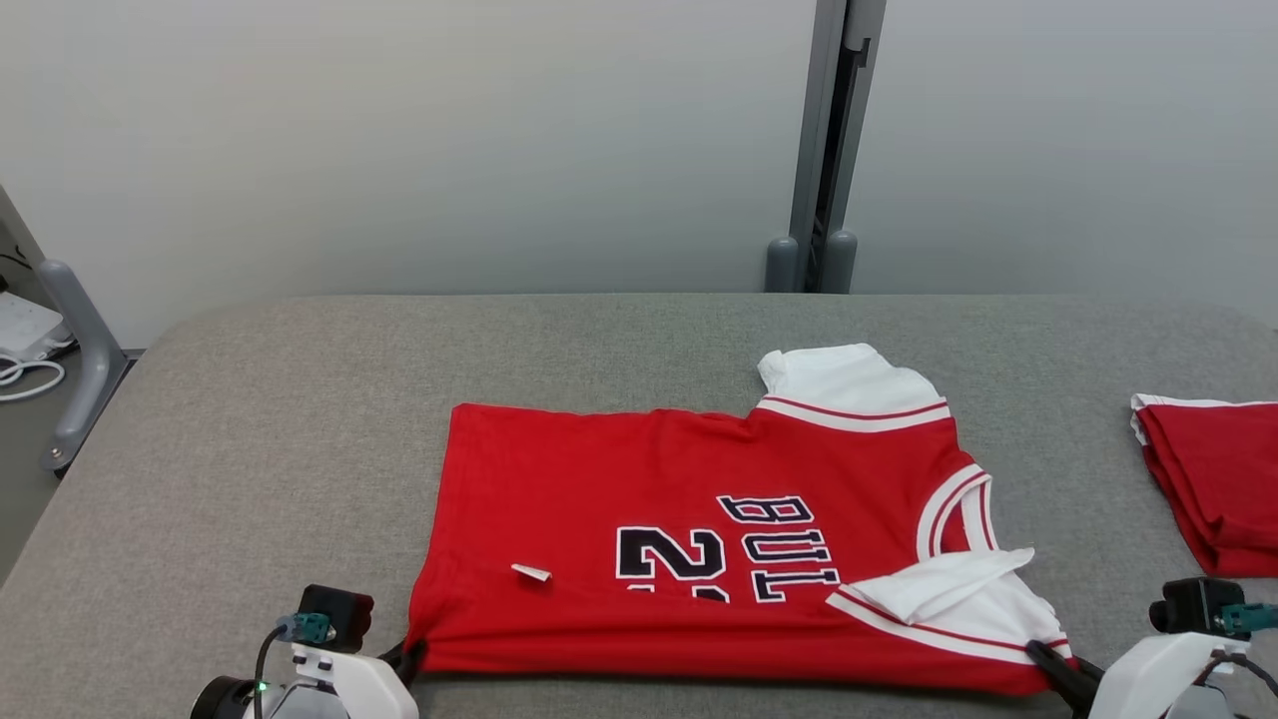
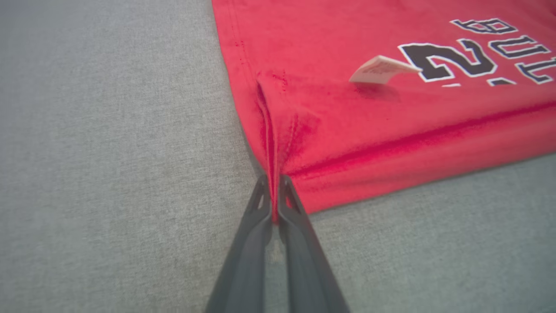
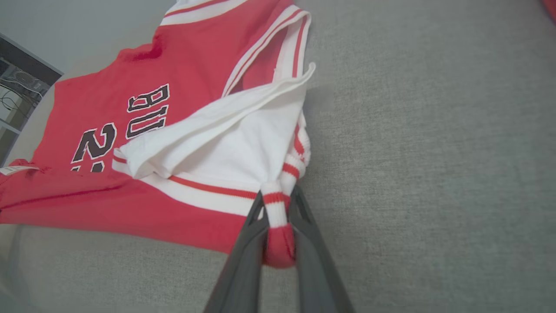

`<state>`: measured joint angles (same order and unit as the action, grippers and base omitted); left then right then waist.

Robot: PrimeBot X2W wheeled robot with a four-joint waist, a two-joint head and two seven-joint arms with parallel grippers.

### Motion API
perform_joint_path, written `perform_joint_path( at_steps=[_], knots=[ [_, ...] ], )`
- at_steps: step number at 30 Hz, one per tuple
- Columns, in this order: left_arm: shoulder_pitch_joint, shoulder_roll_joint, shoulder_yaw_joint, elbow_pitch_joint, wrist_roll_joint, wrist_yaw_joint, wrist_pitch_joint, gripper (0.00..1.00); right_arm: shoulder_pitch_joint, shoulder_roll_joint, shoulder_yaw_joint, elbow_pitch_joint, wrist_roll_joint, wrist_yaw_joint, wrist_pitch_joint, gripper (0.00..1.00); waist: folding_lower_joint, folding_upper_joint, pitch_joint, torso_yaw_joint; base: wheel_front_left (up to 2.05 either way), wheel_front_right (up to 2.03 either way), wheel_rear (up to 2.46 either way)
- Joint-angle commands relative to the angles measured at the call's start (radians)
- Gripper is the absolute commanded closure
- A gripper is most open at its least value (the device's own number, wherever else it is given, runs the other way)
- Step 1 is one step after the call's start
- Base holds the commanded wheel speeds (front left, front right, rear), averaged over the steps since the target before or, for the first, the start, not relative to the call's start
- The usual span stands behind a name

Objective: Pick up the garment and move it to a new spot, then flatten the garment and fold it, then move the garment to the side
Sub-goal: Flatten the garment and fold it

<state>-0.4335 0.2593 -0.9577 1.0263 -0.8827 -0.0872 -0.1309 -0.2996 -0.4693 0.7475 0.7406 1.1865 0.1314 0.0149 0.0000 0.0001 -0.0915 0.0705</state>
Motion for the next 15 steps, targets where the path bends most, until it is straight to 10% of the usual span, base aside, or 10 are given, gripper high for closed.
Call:
perform_joint_path(
  at_steps=[1, 14, 15],
  knots=[
    [0.019, 0.036, -0.004, -0.025, -0.002, 0.007, 0.019, 1.00, 0.028, -0.034, -0.011, -0.018, 0.003, -0.001, 0.023, 1.00, 0.0000, -0.0001, -0.001, 0.002, 0.00, 0.00, 0.00],
    [0.131, 0.234, -0.046, -0.364, 0.011, 0.105, 0.188, 1.00, 0.138, -0.140, -0.104, -0.193, -0.041, -0.002, 0.181, 1.00, 0.0000, -0.0001, -0.006, -0.002, 0.00, 0.00, 0.00],
    [0.140, 0.250, -0.044, -0.404, 0.010, 0.120, 0.201, 0.89, 0.150, -0.141, -0.125, -0.198, -0.043, -0.002, 0.185, 1.00, 0.0000, -0.0001, -0.005, -0.002, 0.00, 0.00, 0.00]
  ],
)
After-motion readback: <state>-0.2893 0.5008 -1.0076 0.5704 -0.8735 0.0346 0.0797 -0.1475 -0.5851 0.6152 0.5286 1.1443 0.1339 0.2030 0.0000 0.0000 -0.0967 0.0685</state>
